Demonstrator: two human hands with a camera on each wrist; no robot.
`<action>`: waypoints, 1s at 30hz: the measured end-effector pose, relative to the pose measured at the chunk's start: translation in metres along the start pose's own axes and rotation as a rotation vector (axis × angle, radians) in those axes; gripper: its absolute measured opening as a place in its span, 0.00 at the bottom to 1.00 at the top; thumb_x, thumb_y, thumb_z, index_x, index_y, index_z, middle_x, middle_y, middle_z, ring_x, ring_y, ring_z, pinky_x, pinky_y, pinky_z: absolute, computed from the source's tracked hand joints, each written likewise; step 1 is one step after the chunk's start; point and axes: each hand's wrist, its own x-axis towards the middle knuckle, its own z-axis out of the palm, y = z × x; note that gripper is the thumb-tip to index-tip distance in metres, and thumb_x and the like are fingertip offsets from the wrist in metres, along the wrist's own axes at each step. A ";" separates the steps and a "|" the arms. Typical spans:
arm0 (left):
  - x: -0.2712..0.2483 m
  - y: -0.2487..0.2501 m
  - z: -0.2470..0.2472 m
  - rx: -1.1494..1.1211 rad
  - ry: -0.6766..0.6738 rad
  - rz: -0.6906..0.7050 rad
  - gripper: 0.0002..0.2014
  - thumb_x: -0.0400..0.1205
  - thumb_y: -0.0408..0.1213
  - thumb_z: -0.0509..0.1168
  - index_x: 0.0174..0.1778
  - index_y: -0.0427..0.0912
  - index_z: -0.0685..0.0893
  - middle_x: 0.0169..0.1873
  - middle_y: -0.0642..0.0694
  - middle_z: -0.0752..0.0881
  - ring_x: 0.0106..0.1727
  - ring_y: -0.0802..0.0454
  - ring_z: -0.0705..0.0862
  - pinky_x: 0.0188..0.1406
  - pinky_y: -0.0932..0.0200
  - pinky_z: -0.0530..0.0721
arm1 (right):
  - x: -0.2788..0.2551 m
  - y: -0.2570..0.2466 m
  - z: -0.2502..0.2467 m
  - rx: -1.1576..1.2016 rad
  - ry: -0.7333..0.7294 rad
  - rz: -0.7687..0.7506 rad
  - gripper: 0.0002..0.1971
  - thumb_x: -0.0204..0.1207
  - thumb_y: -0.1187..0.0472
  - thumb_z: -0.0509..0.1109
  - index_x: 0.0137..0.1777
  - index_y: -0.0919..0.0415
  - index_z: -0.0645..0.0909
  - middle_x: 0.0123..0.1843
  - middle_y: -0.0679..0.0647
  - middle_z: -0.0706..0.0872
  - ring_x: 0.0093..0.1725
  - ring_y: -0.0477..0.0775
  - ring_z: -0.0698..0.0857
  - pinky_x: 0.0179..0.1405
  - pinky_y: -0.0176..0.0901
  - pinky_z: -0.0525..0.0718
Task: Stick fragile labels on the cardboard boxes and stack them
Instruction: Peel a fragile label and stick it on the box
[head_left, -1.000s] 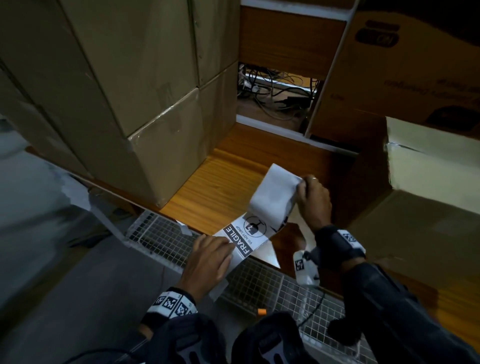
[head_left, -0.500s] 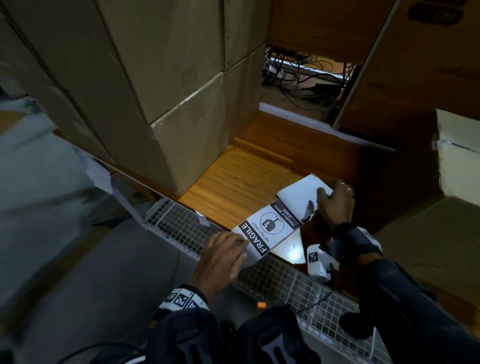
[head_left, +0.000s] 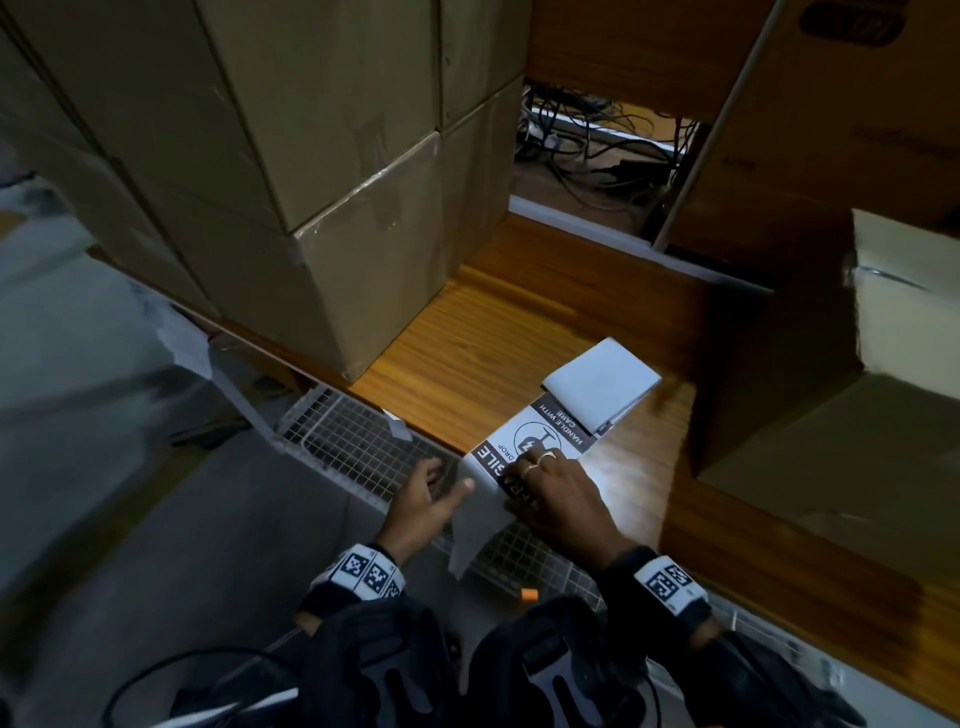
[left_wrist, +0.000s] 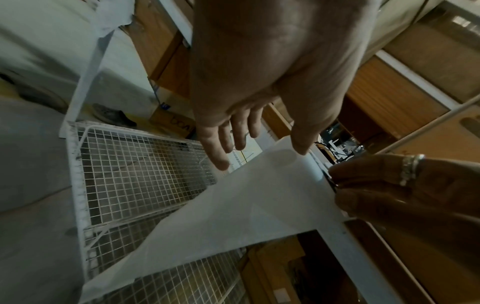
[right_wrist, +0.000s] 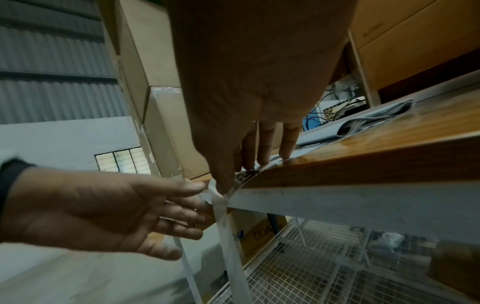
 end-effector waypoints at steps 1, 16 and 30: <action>0.000 -0.002 0.001 -0.006 -0.030 0.008 0.26 0.82 0.48 0.74 0.74 0.46 0.75 0.63 0.55 0.80 0.67 0.56 0.79 0.61 0.61 0.77 | -0.002 0.001 -0.002 0.001 -0.019 0.008 0.16 0.77 0.50 0.76 0.61 0.55 0.86 0.59 0.54 0.86 0.54 0.59 0.84 0.48 0.52 0.82; -0.010 0.008 0.018 -0.276 -0.183 0.175 0.08 0.85 0.34 0.70 0.59 0.40 0.90 0.53 0.42 0.93 0.59 0.45 0.90 0.55 0.55 0.87 | -0.007 0.001 -0.001 0.042 0.066 0.045 0.19 0.80 0.35 0.67 0.56 0.48 0.87 0.50 0.48 0.87 0.51 0.54 0.85 0.48 0.48 0.74; -0.008 0.009 0.013 -0.174 -0.227 0.247 0.10 0.88 0.32 0.65 0.61 0.43 0.89 0.55 0.44 0.91 0.61 0.47 0.88 0.60 0.52 0.86 | 0.001 0.003 -0.005 0.133 0.082 0.072 0.20 0.83 0.38 0.59 0.50 0.47 0.90 0.41 0.41 0.89 0.41 0.44 0.85 0.50 0.50 0.83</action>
